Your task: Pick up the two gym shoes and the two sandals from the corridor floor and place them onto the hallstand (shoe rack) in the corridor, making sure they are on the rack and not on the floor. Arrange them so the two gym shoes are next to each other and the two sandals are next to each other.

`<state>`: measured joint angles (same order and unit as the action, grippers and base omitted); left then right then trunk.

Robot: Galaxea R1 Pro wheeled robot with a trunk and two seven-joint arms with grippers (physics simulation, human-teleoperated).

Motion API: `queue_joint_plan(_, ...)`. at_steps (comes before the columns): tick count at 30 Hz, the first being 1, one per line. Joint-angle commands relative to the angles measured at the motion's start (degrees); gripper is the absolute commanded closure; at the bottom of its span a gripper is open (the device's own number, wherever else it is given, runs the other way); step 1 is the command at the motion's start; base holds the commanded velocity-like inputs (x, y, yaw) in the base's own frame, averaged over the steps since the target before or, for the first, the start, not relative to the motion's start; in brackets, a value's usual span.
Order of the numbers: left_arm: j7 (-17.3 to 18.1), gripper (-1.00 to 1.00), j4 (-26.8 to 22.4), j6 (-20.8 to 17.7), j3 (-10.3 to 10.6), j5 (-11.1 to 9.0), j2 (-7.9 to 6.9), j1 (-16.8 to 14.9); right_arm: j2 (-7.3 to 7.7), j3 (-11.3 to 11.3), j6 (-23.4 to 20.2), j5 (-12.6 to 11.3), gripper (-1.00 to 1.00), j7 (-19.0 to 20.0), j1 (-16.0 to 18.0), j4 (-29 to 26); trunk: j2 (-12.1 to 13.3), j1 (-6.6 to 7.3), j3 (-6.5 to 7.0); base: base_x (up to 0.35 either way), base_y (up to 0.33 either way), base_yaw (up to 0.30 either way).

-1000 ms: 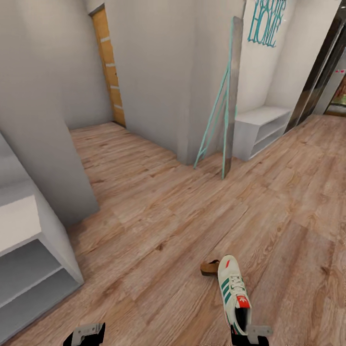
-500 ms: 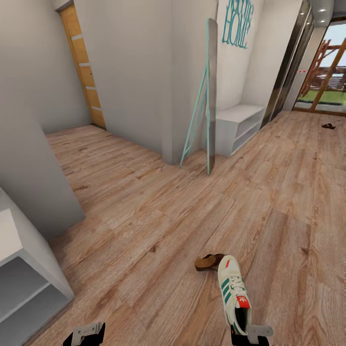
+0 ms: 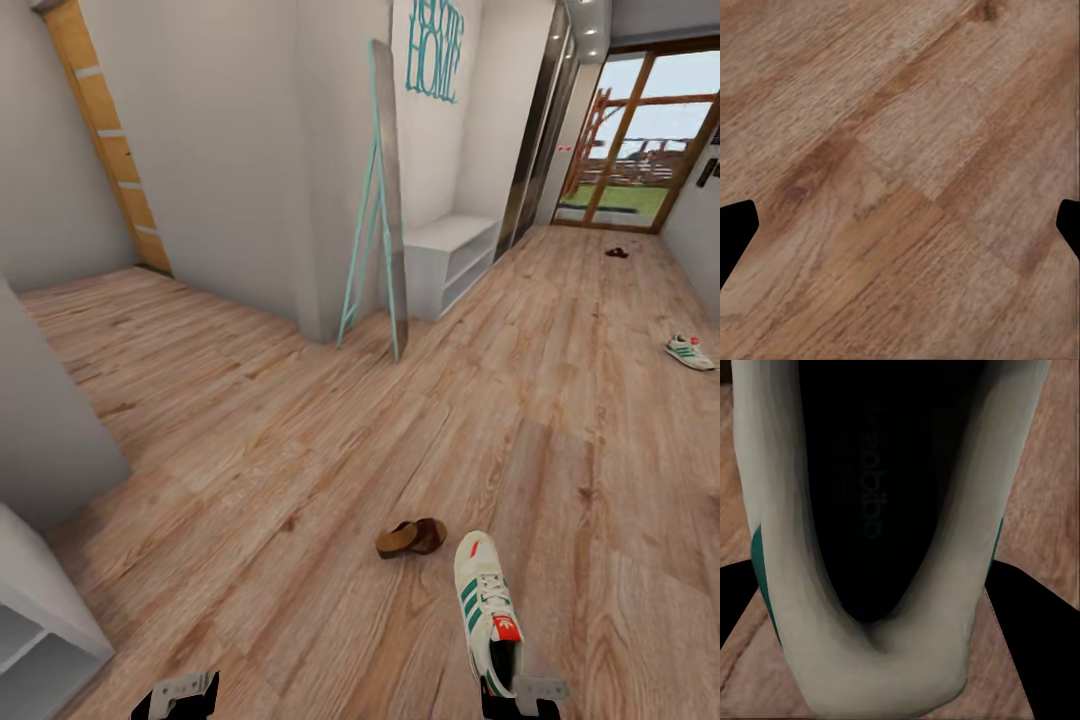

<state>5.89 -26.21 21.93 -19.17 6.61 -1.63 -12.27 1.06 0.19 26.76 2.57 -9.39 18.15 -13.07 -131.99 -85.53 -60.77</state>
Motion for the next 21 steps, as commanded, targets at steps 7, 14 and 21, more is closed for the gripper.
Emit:
queue_joint_plan(7,0.35,-1.0,0.02,0.21,-0.44,0.6,0.04,-0.03,-0.08,-0.05,0.13,0.24,1.0,-0.27,0.05,-0.06,-0.02,0.01,-0.04,0.0,0.0,-0.265)
queue_joint_plan(14,0.35,-1.0,0.02,0.21,-0.47,0.6,0.04,-0.03,-0.09,-0.02,0.13,0.25,1.0,-0.28,0.05,-0.03,-0.02,0.01,-0.06,0.0,0.0,-0.265)
queue_joint_plan(21,0.35,-1.0,0.02,0.21,-0.48,0.6,0.04,-0.03,-0.08,-0.01,0.13,0.3,1.0,-0.28,0.05,-0.02,-0.02,0.01,-0.24,0.0,0.0,-0.263)
